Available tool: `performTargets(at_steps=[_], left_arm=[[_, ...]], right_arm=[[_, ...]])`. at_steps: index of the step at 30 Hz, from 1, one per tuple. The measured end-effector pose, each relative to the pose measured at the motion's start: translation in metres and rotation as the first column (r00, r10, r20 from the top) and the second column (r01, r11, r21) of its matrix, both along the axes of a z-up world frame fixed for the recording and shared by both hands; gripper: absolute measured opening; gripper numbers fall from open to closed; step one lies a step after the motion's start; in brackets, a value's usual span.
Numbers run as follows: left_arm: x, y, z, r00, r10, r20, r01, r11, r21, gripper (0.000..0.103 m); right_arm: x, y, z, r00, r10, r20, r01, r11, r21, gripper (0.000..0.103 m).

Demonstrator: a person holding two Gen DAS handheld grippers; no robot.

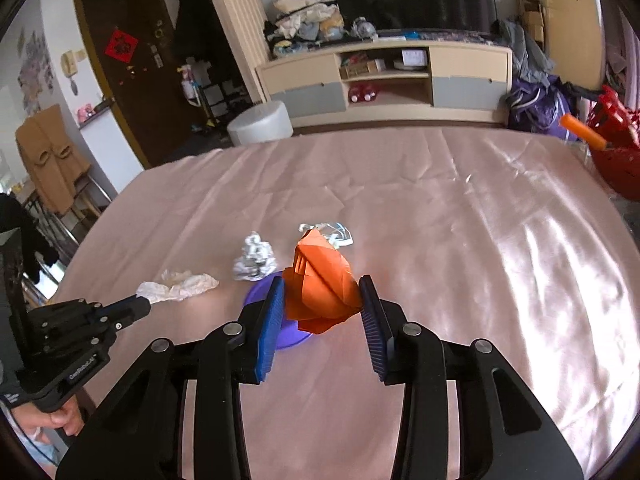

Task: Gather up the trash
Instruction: 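Carry the tissue and orange piece to the black bin and release them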

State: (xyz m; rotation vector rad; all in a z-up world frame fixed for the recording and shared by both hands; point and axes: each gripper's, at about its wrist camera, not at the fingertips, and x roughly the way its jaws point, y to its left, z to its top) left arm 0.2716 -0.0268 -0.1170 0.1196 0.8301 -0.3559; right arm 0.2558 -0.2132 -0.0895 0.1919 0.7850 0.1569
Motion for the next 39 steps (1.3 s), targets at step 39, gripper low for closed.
performTargets(at_steps=[39], left_arm=[[-0.253, 0.009, -0.069, 0.987, -0.074, -0.142, 0.059, 0.993, -0.106, 0.001]], right_arm=[[-0.219, 0.045, -0.080, 0.990, 0.073, -0.123, -0.074, 0.997, 0.002, 0.039]])
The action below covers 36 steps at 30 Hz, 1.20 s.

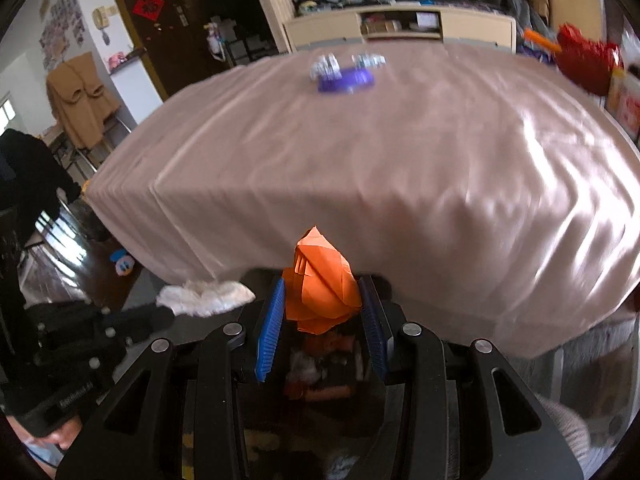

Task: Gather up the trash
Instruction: 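Carry the tissue and orange piece to the black bin and release them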

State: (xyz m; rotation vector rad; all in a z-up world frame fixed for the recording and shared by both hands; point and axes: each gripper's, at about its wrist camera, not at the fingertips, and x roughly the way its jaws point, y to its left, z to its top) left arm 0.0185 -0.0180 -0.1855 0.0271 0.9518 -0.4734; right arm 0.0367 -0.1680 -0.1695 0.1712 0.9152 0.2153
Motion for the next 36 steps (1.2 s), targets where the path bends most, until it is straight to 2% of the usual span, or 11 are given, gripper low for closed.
performTargets(at_steps=[6, 11, 19, 21, 23, 27, 30, 32, 36], left_arm=[[-0.007, -0.006, -0.040, 0.997, 0.000, -0.083, 0.002, 1.000, 0.024, 0.001], [-0.008, -0.013, -0.057, 0.992, -0.018, -0.124, 0.023, 0.999, 0.036, 0.001], [-0.003, -0.015, -0.065, 0.989, -0.030, -0.143, 0.036, 0.999, 0.037, 0.002], [-0.001, -0.014, -0.067, 0.988, -0.029, -0.151, 0.036, 0.998, 0.042, 0.011], [0.000, -0.014, -0.067, 0.989, -0.019, -0.148, 0.028, 0.998, 0.056, 0.032], [0.002, -0.009, -0.062, 0.992, -0.001, -0.127, 0.011, 0.997, 0.078, 0.044], [0.005, -0.004, -0.052, 0.995, 0.015, -0.101, -0.006, 0.996, 0.091, 0.058], [0.007, -0.001, -0.042, 0.996, 0.021, -0.083, -0.013, 0.996, 0.090, 0.073], [0.014, 0.004, -0.022, 0.999, 0.036, -0.036, -0.032, 0.995, 0.093, 0.083]], right_arm=[[-0.010, 0.001, -0.032, 0.998, -0.015, -0.068, 0.017, 1.000, 0.027, 0.039], [-0.009, 0.004, -0.052, 0.993, -0.020, -0.117, 0.023, 0.999, 0.022, 0.039], [-0.003, 0.003, -0.052, 0.991, -0.030, -0.127, 0.035, 0.999, 0.035, 0.043], [-0.002, -0.001, -0.051, 0.991, -0.040, -0.127, 0.045, 0.998, 0.040, 0.052], [-0.002, -0.004, -0.051, 0.991, -0.048, -0.125, 0.054, 0.998, 0.041, 0.056], [-0.002, -0.015, -0.042, 0.991, -0.077, -0.105, 0.083, 0.995, 0.053, 0.062], [-0.004, -0.027, -0.030, 0.992, -0.102, -0.077, 0.107, 0.992, 0.069, 0.063], [-0.005, -0.035, -0.021, 0.992, -0.117, -0.056, 0.121, 0.990, 0.077, 0.066], [0.001, -0.056, -0.001, 0.988, -0.152, -0.011, 0.153, 0.985, 0.074, 0.070]])
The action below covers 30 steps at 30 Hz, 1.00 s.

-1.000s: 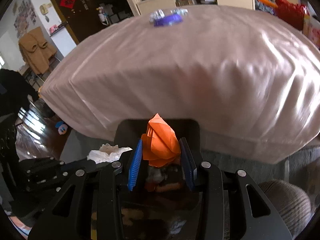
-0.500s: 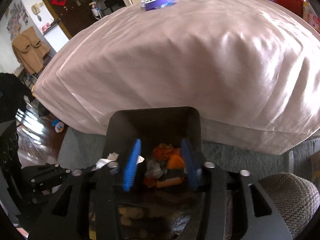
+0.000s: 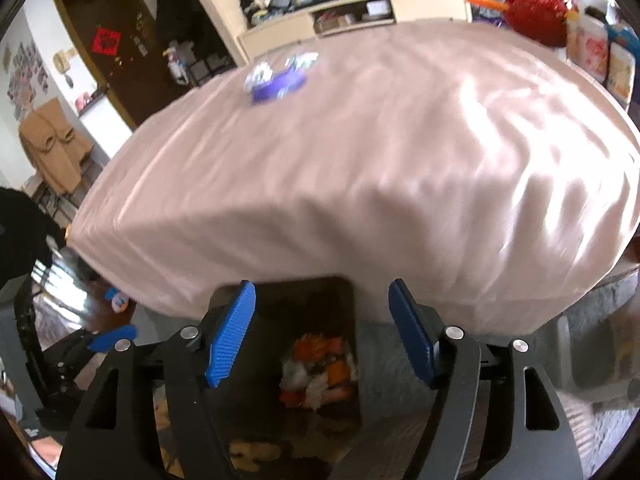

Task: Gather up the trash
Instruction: 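Carry the tissue and orange piece to the black bin and release them, then grasp the crumpled foil ball with the left tool while the right tool grasps the purple bowl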

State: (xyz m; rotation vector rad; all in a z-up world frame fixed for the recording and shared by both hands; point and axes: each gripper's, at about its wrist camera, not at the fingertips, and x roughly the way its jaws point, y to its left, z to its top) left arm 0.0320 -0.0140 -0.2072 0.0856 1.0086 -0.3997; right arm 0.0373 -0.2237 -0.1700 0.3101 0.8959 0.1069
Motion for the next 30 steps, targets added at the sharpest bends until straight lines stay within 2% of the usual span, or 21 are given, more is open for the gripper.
performTargets(at_steps=[6, 15, 23, 30], left_arm=[[0.018, 0.005, 0.033, 0.998, 0.024, 0.063, -0.024, 1.000, -0.003, 0.086], [0.050, 0.008, 0.057, 0.993, 0.036, 0.109, -0.036, 0.999, -0.001, 0.087], [0.092, 0.004, 0.072, 0.990, 0.033, 0.140, -0.038, 0.999, 0.031, 0.089], [0.137, 0.007, 0.067, 0.991, 0.067, 0.116, -0.073, 0.996, 0.045, 0.090]], right_arm=[[0.018, -0.021, 0.031, 0.998, -0.030, 0.058, 0.032, 0.999, -0.044, 0.070], [0.061, -0.019, 0.067, 0.994, -0.003, 0.109, 0.014, 0.995, -0.100, 0.071], [0.101, 0.002, 0.067, 0.996, 0.041, 0.082, -0.031, 0.992, -0.121, 0.071], [0.159, 0.029, 0.045, 0.995, 0.096, 0.013, -0.093, 0.985, -0.143, 0.075]])
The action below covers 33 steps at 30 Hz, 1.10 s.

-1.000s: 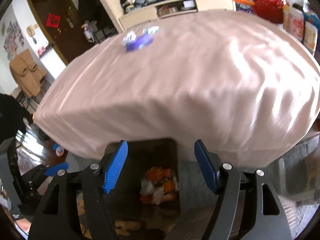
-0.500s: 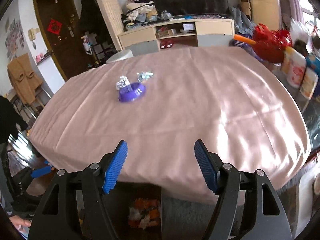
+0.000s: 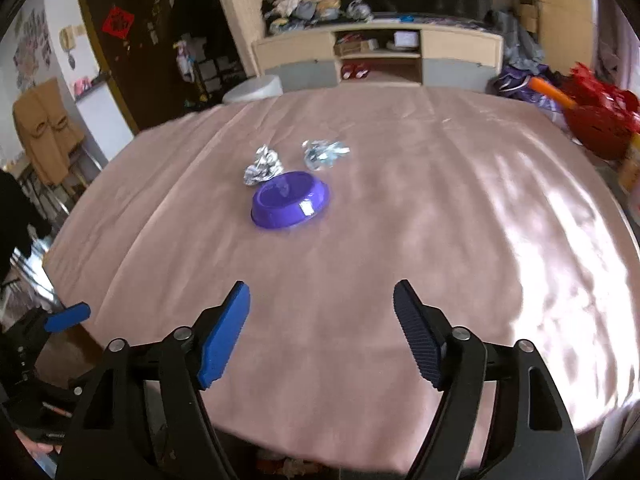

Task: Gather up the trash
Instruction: 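Grasp the crumpled foil ball with the left tool while the right tool grasps the purple bowl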

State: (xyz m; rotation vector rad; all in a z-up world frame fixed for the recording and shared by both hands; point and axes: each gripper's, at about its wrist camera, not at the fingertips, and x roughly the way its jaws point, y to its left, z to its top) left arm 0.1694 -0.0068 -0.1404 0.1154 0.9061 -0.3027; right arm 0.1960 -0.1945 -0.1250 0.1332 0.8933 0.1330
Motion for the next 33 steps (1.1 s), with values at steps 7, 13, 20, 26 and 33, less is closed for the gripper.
performTargets(at_steps=[7, 13, 20, 26, 33], left_arm=[[0.026, -0.001, -0.010, 1.000, -0.016, -0.025, 0.016, 1.000, -0.002, 0.090], [0.042, -0.001, -0.012, 1.000, -0.015, -0.026, 0.015, 1.000, -0.017, 0.090], [0.060, 0.000, -0.010, 1.000, -0.018, -0.022, 0.018, 1.000, -0.019, 0.090], [0.072, 0.000, -0.009, 1.000, -0.013, -0.024, 0.012, 1.000, -0.023, 0.090], [0.090, -0.013, -0.005, 0.999, -0.039, -0.015, 0.039, 0.999, -0.010, 0.090]], right_arm=[[0.060, 0.026, -0.025, 0.997, 0.032, -0.064, -0.035, 0.999, -0.041, 0.075], [0.087, 0.038, -0.029, 0.997, 0.035, -0.065, -0.041, 0.995, -0.092, 0.081], [0.102, 0.056, -0.031, 0.997, 0.061, -0.044, -0.068, 0.986, -0.153, 0.081], [0.108, 0.057, -0.030, 0.997, 0.074, -0.039, -0.079, 0.986, -0.150, 0.079], [0.102, 0.037, -0.010, 0.996, 0.084, 0.006, -0.083, 0.993, -0.080, 0.079]])
